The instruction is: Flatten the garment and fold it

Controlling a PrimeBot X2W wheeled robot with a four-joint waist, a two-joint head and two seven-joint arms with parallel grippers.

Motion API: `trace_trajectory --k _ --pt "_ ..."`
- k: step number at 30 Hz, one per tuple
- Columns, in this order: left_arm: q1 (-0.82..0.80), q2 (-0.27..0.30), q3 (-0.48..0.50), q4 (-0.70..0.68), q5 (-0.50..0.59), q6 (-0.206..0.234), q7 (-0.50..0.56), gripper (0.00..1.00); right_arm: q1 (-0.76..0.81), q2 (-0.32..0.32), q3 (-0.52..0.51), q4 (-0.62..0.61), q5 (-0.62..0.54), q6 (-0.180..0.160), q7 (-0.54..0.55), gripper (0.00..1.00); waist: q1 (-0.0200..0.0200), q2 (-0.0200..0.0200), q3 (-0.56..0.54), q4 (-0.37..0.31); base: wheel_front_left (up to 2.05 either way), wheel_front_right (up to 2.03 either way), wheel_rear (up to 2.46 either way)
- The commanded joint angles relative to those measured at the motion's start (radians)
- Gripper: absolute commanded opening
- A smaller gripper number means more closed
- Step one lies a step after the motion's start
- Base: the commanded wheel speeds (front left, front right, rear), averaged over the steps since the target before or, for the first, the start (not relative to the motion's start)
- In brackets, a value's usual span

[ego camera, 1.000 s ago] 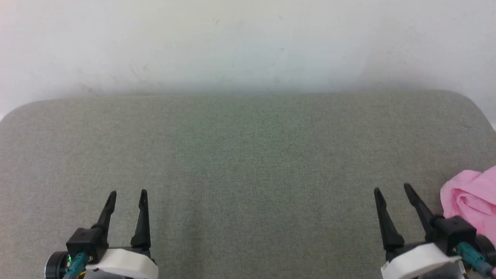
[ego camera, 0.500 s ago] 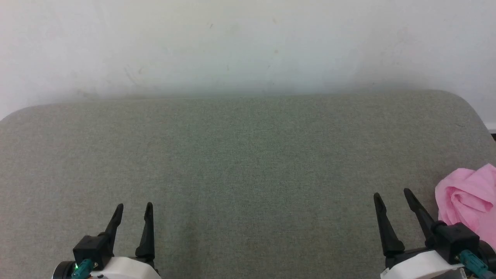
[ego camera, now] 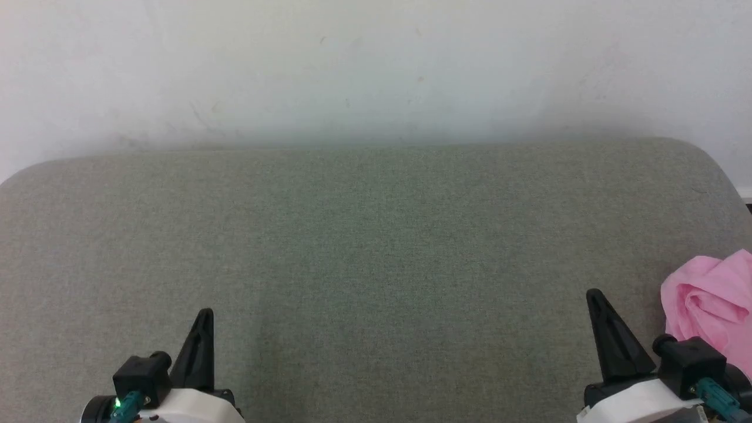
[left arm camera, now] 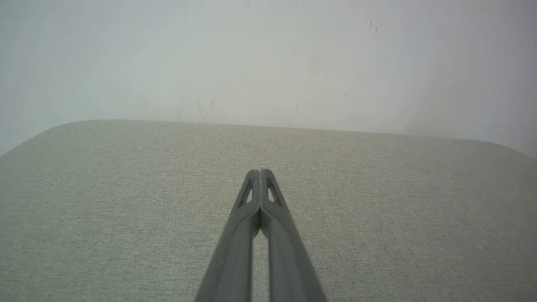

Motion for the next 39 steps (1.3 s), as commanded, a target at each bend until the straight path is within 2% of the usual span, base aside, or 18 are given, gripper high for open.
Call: trace_trajectory --k 1,39 --pt "-0.003 -0.004 -0.002 -0.008 0.009 0.004 0.005 0.0 -0.008 0.0 0.0 0.002 -0.005 0.0 0.005 0.0 0.0 -0.0001 0.0 0.0 0.0 0.0 0.0" --pt "-0.016 -0.024 -0.012 -0.073 0.063 0.031 0.083 0.0 -0.053 0.002 -0.002 0.02 -0.035 0.0 0.043 0.0 0.0 -0.0001 0.001 -0.003 0.0 0.0 0.0"
